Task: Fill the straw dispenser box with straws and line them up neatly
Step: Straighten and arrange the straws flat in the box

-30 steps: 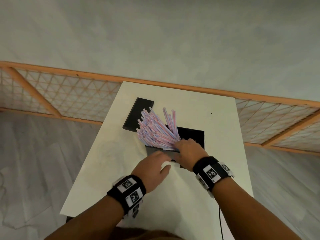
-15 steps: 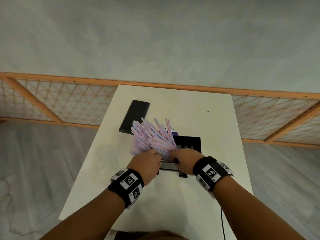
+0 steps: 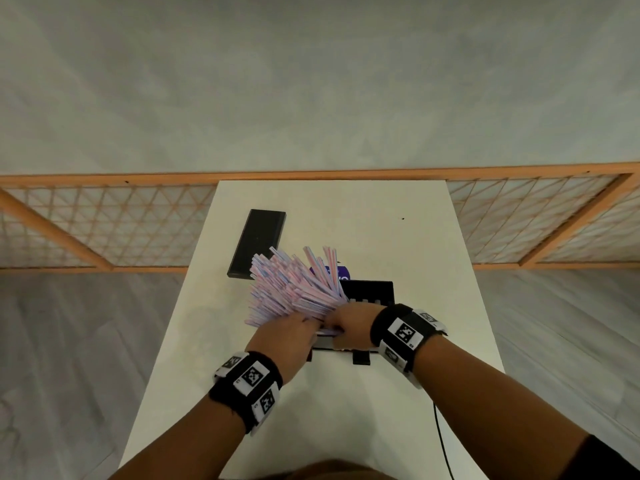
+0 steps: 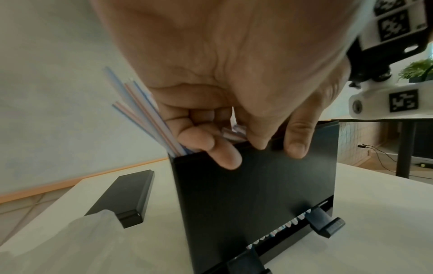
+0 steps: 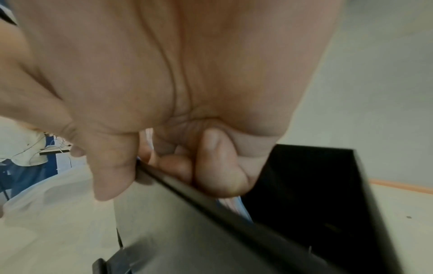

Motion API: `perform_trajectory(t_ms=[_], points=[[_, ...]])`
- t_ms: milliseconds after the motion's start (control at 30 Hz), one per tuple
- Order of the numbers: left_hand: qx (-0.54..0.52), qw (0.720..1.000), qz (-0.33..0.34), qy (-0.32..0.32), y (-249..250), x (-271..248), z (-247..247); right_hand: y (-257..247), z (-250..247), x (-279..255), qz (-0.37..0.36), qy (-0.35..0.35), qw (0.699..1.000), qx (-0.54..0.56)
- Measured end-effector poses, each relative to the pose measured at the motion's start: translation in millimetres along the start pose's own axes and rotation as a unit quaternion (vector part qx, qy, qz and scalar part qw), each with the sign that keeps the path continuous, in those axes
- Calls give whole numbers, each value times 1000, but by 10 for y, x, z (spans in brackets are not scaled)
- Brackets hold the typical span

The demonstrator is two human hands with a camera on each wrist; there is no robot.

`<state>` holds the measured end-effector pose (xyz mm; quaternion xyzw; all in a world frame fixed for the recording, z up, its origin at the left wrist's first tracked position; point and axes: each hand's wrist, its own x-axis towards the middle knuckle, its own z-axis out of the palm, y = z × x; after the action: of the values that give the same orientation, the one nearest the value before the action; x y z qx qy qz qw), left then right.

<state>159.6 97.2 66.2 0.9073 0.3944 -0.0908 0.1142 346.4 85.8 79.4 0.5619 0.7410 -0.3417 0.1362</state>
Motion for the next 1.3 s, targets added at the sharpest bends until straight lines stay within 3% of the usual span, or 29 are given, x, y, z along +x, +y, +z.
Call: perform_trajectory(t_ms=[367, 500, 700, 767, 867, 1000, 1100, 1300], points=[[-13, 999, 9, 37, -229, -44, -80, 119, -20, -204, -32, 160, 984, 75], [12, 1000, -1, 29, -299, -49, -93, 75, 67, -166, -28, 144, 985, 88], [-53, 989, -37, 134, -221, -288, -298, 106, 211, -75, 20, 117, 992, 31], [-91, 974, -85, 187, -264, -387, -338, 77, 195, -78, 15, 156, 988, 9], [-158, 938, -187, 244, -296, -505, -304, -64, 192, -77, -57, 219, 973, 48], [-325, 880, -294, 186, -319, -482, -126, -272, 284, 13, -113, 177, 973, 91], [-427, 845, -279, 162, -337, -390, 19, -327, 314, 68, -97, 156, 981, 70], [-428, 857, -238, 162, -244, -304, 1, -381, 269, 94, -37, 132, 990, 33]])
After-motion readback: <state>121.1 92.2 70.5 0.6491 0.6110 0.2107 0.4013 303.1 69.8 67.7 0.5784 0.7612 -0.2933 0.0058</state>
